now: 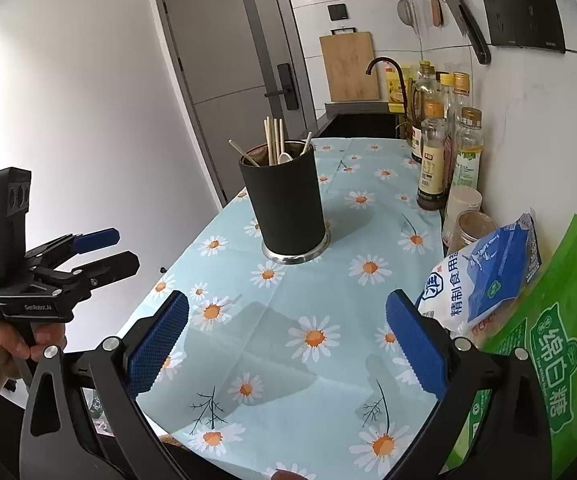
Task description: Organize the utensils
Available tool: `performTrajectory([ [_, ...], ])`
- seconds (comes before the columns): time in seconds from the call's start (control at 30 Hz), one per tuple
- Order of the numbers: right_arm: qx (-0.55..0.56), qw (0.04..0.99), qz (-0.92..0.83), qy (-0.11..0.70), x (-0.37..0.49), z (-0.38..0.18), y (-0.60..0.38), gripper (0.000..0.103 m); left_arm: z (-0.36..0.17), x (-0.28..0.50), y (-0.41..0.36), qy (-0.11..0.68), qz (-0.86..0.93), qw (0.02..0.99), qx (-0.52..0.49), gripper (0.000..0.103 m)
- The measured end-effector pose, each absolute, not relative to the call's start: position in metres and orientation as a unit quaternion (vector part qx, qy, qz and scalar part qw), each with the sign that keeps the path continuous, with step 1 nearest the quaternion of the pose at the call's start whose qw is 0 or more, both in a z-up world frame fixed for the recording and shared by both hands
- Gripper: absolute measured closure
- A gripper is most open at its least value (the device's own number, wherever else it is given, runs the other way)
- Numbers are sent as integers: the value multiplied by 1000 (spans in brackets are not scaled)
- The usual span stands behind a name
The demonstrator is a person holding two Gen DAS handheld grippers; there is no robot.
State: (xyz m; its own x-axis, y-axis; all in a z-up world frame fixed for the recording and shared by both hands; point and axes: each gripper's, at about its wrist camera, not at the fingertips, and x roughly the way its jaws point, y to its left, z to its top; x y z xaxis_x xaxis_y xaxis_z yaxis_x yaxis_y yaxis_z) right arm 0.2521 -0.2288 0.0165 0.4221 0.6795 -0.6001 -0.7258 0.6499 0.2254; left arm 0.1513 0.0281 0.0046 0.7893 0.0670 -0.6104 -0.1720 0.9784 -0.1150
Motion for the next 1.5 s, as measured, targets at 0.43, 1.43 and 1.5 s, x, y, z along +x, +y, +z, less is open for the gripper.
performTrajectory([
  [0.43,-49,853,389,344,250,13,-226,5,-6,151,31,340,64,934,-88,7],
  [1.43,-51,847,391,355,241,10,-211,5,0,137,36,345,53,933,-91,7],
  [1.5,-49,846,391,359,241,9,-211,5,0,136,36,346,54,932,-90,7],
])
